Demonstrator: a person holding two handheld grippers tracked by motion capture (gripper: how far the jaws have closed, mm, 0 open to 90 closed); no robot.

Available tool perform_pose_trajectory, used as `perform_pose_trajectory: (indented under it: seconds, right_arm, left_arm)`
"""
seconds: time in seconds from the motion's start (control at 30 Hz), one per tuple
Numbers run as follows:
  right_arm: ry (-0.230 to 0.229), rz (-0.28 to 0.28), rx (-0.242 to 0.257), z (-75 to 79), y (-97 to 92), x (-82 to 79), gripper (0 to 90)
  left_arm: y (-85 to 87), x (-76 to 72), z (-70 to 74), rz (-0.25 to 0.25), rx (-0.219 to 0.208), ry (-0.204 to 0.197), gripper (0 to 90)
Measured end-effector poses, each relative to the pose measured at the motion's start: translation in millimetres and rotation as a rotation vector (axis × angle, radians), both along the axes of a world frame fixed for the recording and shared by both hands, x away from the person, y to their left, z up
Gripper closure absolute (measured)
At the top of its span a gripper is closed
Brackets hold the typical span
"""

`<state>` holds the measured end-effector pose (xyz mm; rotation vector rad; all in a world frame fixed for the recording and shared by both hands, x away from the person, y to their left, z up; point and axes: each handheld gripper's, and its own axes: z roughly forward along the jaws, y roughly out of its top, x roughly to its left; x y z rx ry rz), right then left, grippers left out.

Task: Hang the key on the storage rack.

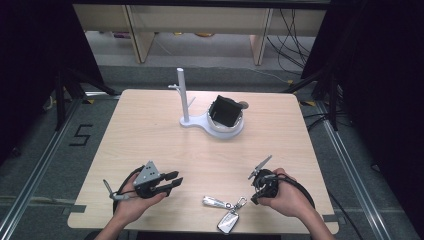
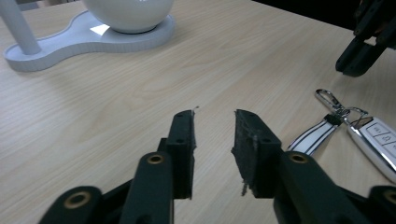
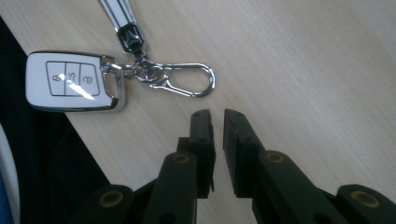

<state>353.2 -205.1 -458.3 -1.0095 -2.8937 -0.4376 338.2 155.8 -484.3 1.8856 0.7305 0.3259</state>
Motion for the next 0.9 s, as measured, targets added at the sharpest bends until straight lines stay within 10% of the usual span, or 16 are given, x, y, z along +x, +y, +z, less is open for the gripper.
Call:
perform_pose_trajectory:
  seconds: [0.4, 0.67, 0.9]
  right_arm:
    - [0.051, -0.002, -0.015, -0.1, 6.0, -1.3, 75.3]
    - [-0.065, 0.348, -0.112, 0.2, 9.8, 7.5, 56.7]
    - [-0.060, 0.485, -0.183, 0.7, 22.0, 17.3, 51.0]
  left_arm:
    - [-24.3, 7.9, 17.4, -0.057, 0.079, 0.080, 50.3]
    - [-28.4, 6.6, 11.1, -0.080, 0.102, 0.073, 48.7]
    - [-25.2, 6.2, 9.6, -0.074, 0.111, 0.068, 47.5]
